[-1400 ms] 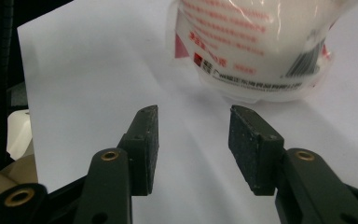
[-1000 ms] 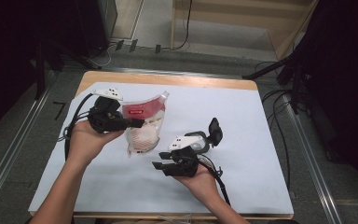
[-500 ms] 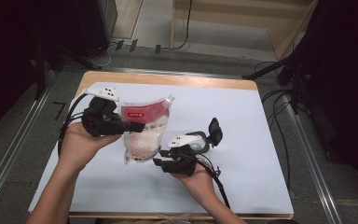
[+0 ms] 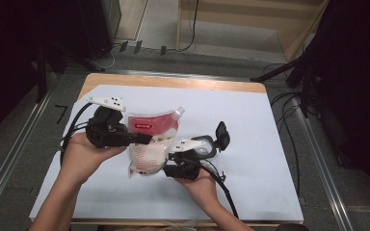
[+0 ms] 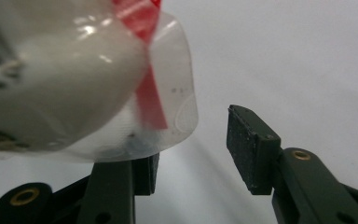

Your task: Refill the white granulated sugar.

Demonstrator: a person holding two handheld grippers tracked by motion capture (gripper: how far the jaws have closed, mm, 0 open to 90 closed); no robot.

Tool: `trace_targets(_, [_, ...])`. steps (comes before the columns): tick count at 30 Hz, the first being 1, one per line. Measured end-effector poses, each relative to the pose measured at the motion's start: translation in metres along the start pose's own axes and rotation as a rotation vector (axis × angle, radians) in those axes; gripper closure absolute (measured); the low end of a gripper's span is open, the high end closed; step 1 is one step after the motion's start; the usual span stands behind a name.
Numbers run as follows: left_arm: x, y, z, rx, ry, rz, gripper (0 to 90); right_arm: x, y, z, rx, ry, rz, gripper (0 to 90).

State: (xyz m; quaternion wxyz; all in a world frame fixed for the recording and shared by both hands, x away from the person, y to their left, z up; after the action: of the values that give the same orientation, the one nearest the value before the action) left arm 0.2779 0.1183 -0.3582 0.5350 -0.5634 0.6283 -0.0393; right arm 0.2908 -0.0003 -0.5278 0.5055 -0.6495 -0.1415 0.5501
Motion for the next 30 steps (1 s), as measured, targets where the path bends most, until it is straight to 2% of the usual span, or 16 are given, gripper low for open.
trace_targets(2, [0.001,0.002,0.004,-0.014,-0.015,0.001,90.0,-0.001,-0.001,0.004,-0.035,-0.001,-0.015,55.0])
trace_targets(3, [0.001,0.002,0.004,-0.027,-0.012,0.001,90.0,-0.002,-0.003,0.007,-0.048,-0.011,-0.035,56.3])
trace_targets(5, [0.001,0.002,0.005,-0.037,0.005,-0.009,90.0,-0.003,-0.005,0.013,-0.094,0.004,-0.045,56.9])
trace_targets(8, [0.001,0.001,0.005,-0.045,-0.002,-0.012,90.0,-0.006,-0.008,0.021,-0.163,0.008,-0.065,54.2])
trace_targets(10, [0.001,0.0,0.006,-0.047,-0.02,-0.014,90.0,-0.007,-0.009,0.025,-0.18,0.006,-0.067,54.2])
trace_targets(15, [0.007,-0.002,0.006,-0.06,-0.022,-0.01,90.0,-0.008,-0.009,0.032,-0.212,-0.013,-0.069,52.8])
trace_targets(17, [0.011,-0.003,0.008,-0.053,-0.032,-0.003,90.0,-0.008,-0.009,0.037,-0.258,-0.019,-0.068,50.8])
trace_targets(20, [0.02,-0.003,0.007,-0.06,-0.025,0.009,90.0,-0.007,-0.008,0.044,-0.311,0.007,-0.053,48.5])
trace_targets(21, [0.02,-0.003,0.007,-0.06,-0.025,0.009,90.0,-0.007,-0.008,0.044,-0.311,0.007,-0.053,48.5])
trace_targets(22, [0.025,-0.003,0.006,-0.064,-0.022,0.013,90.0,-0.006,-0.007,0.049,-0.357,0.038,-0.042,47.9])
trace_targets(23, [0.031,-0.003,0.004,-0.061,-0.022,0.008,90.0,-0.006,-0.007,0.05,-0.367,0.045,-0.043,47.8])
trace_targets(25, [0.034,-0.004,0.004,-0.059,-0.024,0.007,89.9,-0.006,-0.007,0.052,-0.366,0.044,-0.041,47.7])
trace_targets(28, [0.042,-0.004,0.004,-0.03,-0.036,0.027,88.7,-0.004,-0.005,0.057,-0.307,-0.006,-0.035,47.7])
trace_targets(30, [0.043,-0.003,0.006,-0.022,-0.042,0.038,86.4,-0.004,-0.004,0.058,-0.294,-0.019,-0.026,47.8])
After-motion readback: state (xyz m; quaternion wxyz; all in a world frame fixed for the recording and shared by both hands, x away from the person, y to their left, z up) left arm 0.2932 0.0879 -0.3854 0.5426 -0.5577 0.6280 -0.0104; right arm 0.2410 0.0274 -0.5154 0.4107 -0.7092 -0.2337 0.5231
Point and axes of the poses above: each handheld gripper's, and its own axes: x roughly forward along the jaws, y roughly out of its underside, z roughly to its left, the point moved 7 cm from there along x, roughly forward along the jaws, and after that the axes turned 9 degrees about -x, right-handed, at the moved point
